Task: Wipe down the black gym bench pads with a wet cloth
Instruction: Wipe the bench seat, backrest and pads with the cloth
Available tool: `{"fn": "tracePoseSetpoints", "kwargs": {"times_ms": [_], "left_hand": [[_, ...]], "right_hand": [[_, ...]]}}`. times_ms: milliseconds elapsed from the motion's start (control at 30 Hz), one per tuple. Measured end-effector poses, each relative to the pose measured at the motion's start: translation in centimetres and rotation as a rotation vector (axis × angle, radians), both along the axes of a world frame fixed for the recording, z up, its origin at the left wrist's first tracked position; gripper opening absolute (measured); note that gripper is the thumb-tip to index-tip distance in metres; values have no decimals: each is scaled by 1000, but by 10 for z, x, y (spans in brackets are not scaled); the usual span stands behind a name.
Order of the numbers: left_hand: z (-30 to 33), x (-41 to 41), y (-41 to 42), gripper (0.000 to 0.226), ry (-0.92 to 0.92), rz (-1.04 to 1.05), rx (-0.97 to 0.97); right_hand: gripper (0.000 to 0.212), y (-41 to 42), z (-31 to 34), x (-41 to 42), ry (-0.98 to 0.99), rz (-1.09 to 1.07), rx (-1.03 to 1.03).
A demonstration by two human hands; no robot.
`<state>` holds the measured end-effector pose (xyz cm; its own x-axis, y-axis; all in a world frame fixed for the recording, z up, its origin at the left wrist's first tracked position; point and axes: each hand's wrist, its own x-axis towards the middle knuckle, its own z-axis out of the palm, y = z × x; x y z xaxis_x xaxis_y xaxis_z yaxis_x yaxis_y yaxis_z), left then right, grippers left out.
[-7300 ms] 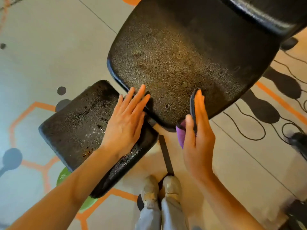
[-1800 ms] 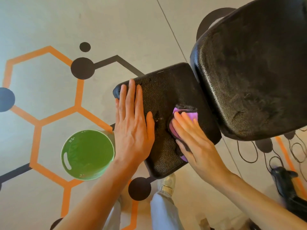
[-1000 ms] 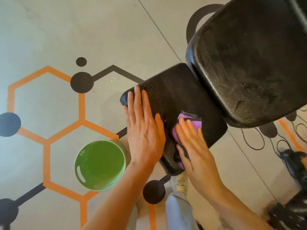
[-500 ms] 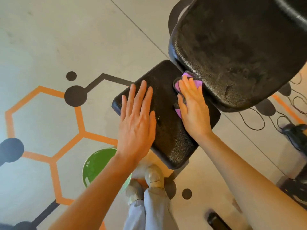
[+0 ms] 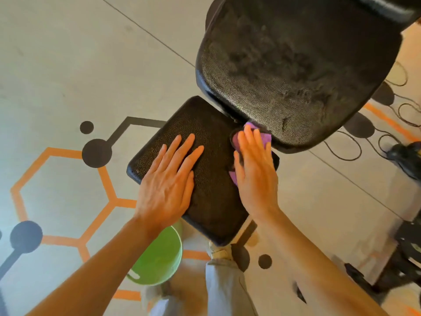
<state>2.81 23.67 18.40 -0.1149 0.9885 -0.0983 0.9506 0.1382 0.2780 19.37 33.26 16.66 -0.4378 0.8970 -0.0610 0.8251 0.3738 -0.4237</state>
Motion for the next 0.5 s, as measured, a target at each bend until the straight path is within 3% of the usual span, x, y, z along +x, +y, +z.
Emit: {"fn": "tracePoseSetpoints", "kwargs": {"times_ms": [100,200,267,400,500], "left_hand": [[0,1,0,50,-7,1,-3],[-1,1,0,51,-4,10,-10],[-1,1,0,51,-3,10,-7],[-4,1,-1,49,-15,17,13],[-7,1,-1,50,-21,10,27]], "right_hand": [[45,-36,3,-8,-46,-175,9],[49,-115,23,6,-50,-2,-39],[50,-100,18,12,-25,36,-76],[45,-18,3,-7,-14,-325,-83],[50,-74,8,-20,-23,-403,-87]]}}
